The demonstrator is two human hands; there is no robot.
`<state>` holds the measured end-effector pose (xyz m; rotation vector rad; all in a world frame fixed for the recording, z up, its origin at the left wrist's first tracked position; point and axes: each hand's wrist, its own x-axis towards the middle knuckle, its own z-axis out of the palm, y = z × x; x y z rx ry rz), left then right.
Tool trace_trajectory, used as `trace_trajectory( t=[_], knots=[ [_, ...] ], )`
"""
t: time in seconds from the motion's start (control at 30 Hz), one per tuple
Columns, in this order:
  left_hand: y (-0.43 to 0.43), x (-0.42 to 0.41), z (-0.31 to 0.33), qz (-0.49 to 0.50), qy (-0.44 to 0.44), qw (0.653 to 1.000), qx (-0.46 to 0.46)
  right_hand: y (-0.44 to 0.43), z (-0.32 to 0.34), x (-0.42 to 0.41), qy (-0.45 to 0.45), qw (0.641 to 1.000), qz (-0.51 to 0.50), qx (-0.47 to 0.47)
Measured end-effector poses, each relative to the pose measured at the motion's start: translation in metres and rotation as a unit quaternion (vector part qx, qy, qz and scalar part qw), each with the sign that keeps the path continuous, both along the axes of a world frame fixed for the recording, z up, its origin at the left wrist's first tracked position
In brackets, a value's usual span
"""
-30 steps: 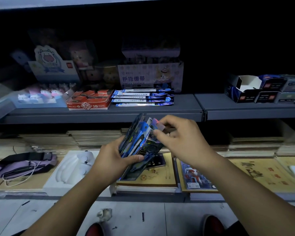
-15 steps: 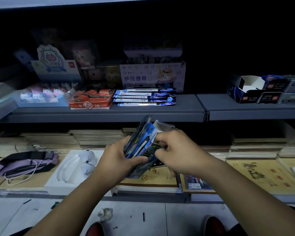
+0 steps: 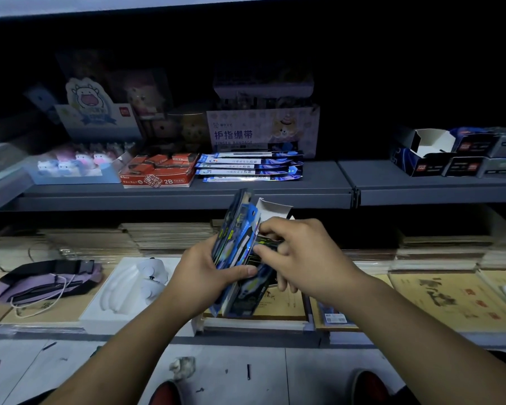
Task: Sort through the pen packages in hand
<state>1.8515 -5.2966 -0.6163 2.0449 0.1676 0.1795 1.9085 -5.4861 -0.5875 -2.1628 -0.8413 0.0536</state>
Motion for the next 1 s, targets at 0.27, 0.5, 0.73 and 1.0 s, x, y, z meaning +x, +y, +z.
trace_trajectory(
  t=[0.27,0.5,0.73,1.0],
  knots=[
    [0.003,0.000,0.002,0.008,0.002,0.998,-0.054,0.002,-0.006,0.000,-0.044,0.996,-0.015,0.075],
    [0.004,0.000,0.002,0.015,0.009,0.998,-0.066,0.002,-0.002,0.002,-0.125,0.979,-0.018,0.158],
    [0.002,0.001,0.004,0.011,0.009,0.999,-0.047,-0.002,0.009,0.007,-0.199,0.959,-0.104,0.173],
    [0.001,0.000,0.005,0.021,0.006,1.000,-0.018,-0.003,0.006,0.010,-0.166,0.963,-0.156,0.146]
  ],
)
